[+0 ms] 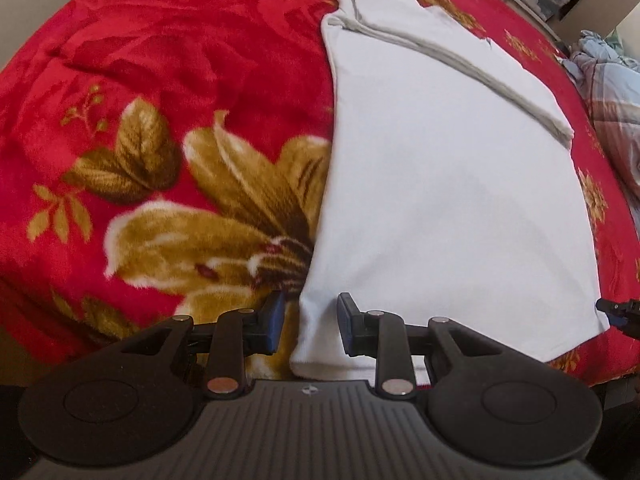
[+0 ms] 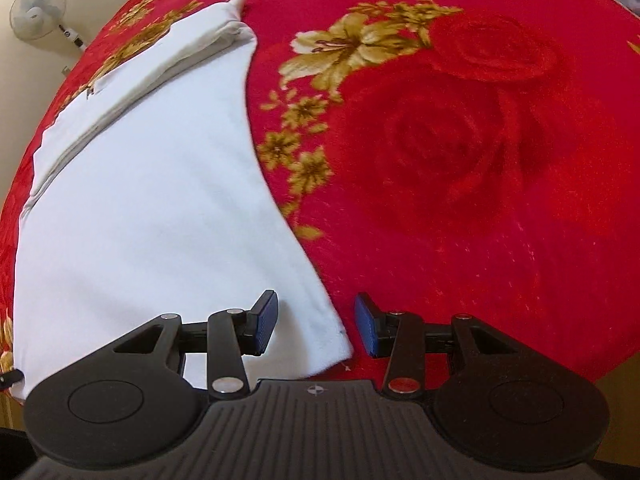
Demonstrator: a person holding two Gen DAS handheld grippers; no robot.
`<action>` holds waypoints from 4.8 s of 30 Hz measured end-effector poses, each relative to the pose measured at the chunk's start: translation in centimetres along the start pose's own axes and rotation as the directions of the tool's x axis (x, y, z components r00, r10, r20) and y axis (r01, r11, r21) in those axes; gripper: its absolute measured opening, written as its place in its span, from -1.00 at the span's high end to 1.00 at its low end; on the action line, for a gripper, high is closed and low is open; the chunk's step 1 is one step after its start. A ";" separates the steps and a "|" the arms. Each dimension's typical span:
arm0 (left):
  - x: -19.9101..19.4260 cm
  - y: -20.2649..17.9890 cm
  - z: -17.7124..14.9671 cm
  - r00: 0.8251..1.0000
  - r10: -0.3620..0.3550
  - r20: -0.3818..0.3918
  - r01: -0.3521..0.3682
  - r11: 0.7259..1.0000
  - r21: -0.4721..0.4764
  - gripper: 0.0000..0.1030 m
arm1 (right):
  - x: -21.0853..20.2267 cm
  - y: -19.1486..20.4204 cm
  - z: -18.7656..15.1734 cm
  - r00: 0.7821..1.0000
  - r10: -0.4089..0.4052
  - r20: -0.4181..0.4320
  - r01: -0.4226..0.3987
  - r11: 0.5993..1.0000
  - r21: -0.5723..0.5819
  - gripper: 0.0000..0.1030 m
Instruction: Fold small clothes
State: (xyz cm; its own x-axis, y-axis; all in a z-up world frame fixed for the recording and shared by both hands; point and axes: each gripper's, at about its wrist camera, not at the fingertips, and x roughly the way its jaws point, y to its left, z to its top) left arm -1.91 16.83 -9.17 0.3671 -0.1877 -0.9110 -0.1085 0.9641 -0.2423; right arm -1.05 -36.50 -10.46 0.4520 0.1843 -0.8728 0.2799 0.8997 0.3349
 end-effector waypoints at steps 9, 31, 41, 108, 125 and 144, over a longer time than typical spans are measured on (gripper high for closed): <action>0.0 -0.7 -0.2 1.000 0.012 0.007 -0.013 0.999 0.035 0.80 | 0.4 0.6 -0.3 1.000 0.014 -0.016 -0.015 0.999 -0.037 0.89; -0.1 -1.0 -0.7 1.000 0.002 0.002 -0.002 0.999 0.041 0.66 | 0.4 1.3 -0.8 0.999 0.001 -0.036 -0.003 0.997 -0.075 0.73; -0.9 -2.0 -0.4 0.997 0.029 0.067 -0.037 0.992 0.122 0.87 | -0.6 2.1 -0.7 1.000 0.010 -0.002 -0.010 0.992 -0.124 0.87; 3.8 -4.2 20.1 0.969 -0.111 0.219 0.060 0.972 0.229 0.73 | 4.9 5.7 16.0 0.966 0.187 0.180 -0.142 0.961 -0.236 0.80; 2.9 -3.2 22.5 0.898 -0.032 0.438 -0.007 0.996 0.088 0.77 | 5.3 7.5 19.5 0.903 0.096 0.419 -0.056 0.993 -0.108 0.82; -0.5 0.2 10.7 0.988 -0.151 0.023 0.144 0.974 0.173 0.06 | 0.8 4.8 7.7 0.989 0.138 0.045 -0.124 0.966 -0.225 0.26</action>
State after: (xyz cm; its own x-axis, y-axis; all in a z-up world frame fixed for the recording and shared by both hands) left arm 7.80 19.17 -5.17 0.4009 -0.3262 -0.8561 0.1073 0.9448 -0.3097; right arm 7.13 -35.11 -6.80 0.5235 0.2886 -0.8017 0.0236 0.9356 0.3522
